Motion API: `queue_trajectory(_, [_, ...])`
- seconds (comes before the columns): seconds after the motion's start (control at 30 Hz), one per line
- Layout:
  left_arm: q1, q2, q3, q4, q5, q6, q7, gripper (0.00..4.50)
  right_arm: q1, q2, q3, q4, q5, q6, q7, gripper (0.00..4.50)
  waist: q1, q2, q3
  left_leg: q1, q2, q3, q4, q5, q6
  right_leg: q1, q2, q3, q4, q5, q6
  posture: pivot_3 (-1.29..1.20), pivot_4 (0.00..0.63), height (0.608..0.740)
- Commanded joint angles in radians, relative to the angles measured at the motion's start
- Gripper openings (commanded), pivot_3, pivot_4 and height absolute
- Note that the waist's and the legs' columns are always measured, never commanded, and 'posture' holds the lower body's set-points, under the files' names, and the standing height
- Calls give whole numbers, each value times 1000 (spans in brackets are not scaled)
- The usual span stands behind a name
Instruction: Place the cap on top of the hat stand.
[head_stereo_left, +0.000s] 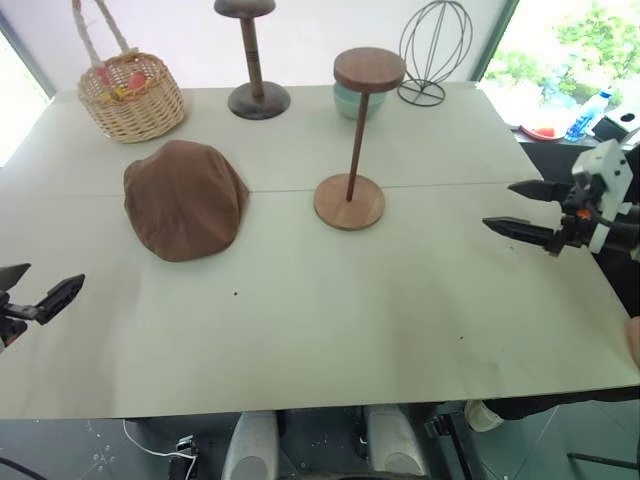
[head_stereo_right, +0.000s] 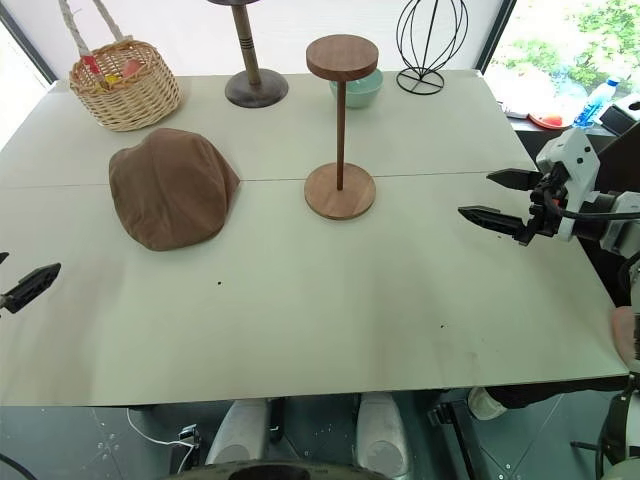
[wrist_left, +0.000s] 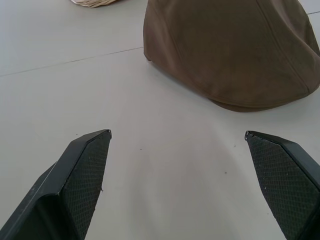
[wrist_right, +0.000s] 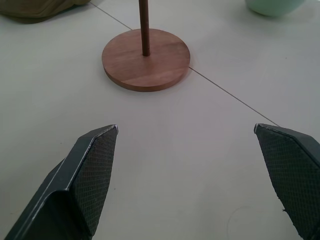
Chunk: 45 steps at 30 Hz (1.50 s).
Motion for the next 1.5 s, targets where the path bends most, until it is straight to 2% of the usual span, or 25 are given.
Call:
queue_trajectory(0.03, [3, 18, 19, -8, 13, -29, -13, 4491, -16, -24, -24, -5, 5, -24, 3, 4500, 0, 0, 0, 0, 0, 0, 0, 0, 0, 0, 0, 0, 0, 0, 0, 0, 150, 728])
queue_trajectory(0.5, [-28, 45, 17, -15, -10, 2, -48, 4491, -63, -14, 8, 20, -2, -30, 1, 4500, -1, 0, 0, 0, 0, 0, 0, 1, 2, 1, 0, 0, 1, 0, 0, 0, 150, 728])
queue_trajectory(0.67, [-32, 79, 1, -95, -37, 18, -90, 4491, -116, -30, 28, 17, 6, -20, 27, 4500, -1, 0, 0, 1, 0, 0, 0, 1, 2, 1, 0, 0, 1, 0, 0, 0, 150, 728])
queue_trajectory(0.8, [-30, 141, -62, -222, -11, -4, -141, 4491, -186, -66, 37, -127, 103, 111, 83, 4500, 2, 2, 1, 0, 0, 0, 0, 1, 2, 1, 0, 0, 1, 0, 0, 0, 150, 728])
queue_trajectory(1.0, [-99, 213, -279, -250, 153, -116, -117, 4491, -200, -100, 23, -378, 296, 334, 78, 4500, 2, 2, 1, 1, 0, 0, 0, 1, 1, 0, 0, 0, 1, 0, 0, 0, 150, 728])
queue_trajectory(1.1, [-112, 231, -392, -235, 291, -208, -87, 4491, -172, -107, 4, -488, 382, 427, 42, 4500, 3, 2, 1, 0, 0, 1, 0, 1, 1, 0, 0, 1, 1, 0, 0, 0, 150, 728])
queue_trajectory(1.27, [-159, 218, -534, -172, 496, -330, 2, 4491, -94, -120, -50, -617, 464, 502, -24, 4500, 6, 2, 1, 0, 0, 1, 0, 1, 2, 0, 0, 1, 2, 0, 0, 0, 150, 728])
queue_trajectory(1.5, [-260, 162, -748, -63, 754, -492, 135, 4491, -94, -100, -100, -678, 595, 571, -165, 4500, 6, 2, 0, 1, 0, 1, 1, 1, 1, 1, 0, 1, 2, 1, 0, 0, 150, 728])
